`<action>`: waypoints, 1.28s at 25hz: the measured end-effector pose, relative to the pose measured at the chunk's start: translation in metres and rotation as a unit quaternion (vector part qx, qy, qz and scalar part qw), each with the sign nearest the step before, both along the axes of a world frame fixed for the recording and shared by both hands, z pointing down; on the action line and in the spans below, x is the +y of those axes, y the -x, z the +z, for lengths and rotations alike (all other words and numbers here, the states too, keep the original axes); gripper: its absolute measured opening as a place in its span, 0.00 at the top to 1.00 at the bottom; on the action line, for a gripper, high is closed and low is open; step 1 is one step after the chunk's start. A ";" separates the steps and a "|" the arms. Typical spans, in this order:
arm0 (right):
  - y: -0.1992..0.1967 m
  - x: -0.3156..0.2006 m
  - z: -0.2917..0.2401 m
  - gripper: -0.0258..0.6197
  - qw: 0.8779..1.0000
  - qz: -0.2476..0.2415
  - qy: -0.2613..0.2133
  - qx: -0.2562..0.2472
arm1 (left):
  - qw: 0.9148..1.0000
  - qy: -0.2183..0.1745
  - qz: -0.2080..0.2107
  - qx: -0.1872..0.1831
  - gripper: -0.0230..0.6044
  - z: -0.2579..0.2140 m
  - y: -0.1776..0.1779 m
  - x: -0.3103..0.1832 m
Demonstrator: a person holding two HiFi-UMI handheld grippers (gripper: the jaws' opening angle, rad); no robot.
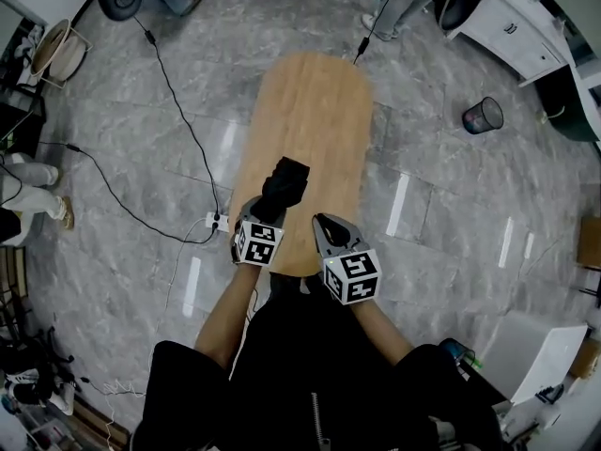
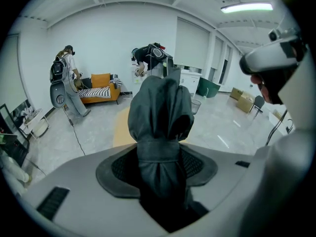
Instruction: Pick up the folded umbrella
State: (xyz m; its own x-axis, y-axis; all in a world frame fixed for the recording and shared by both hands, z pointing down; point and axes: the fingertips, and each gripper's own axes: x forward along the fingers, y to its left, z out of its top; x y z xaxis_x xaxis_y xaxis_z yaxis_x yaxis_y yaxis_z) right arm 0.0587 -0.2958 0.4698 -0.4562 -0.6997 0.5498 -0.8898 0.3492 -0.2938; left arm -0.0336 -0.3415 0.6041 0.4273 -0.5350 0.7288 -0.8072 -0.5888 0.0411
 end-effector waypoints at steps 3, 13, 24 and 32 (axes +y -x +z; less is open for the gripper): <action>-0.001 -0.001 -0.011 0.93 1.000 0.008 0.002 -0.003 | 1.000 -0.011 -0.015 0.012 0.61 -0.018 0.000 0.003; 0.003 -0.007 -0.033 0.94 1.000 -0.018 -0.024 -0.008 | 0.997 -0.046 -0.042 0.049 0.61 -0.076 -0.007 0.012; -0.008 -0.006 -0.069 0.94 0.997 -0.016 -0.061 -0.043 | 0.979 -0.101 -0.080 0.161 0.60 -0.159 -0.016 0.018; -0.002 -0.009 -0.091 0.94 0.994 -0.028 -0.092 -0.045 | 0.964 -0.130 -0.077 0.221 0.60 -0.215 -0.009 0.016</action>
State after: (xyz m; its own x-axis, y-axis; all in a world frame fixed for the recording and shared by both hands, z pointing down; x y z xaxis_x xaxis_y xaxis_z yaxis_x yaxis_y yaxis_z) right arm 0.0611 -0.3052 0.3785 -0.5384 -0.7573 0.3695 -0.8406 0.4524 -0.2977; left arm -0.0245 -0.3256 0.3894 0.5669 -0.7560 0.3272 -0.8229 -0.5008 0.2686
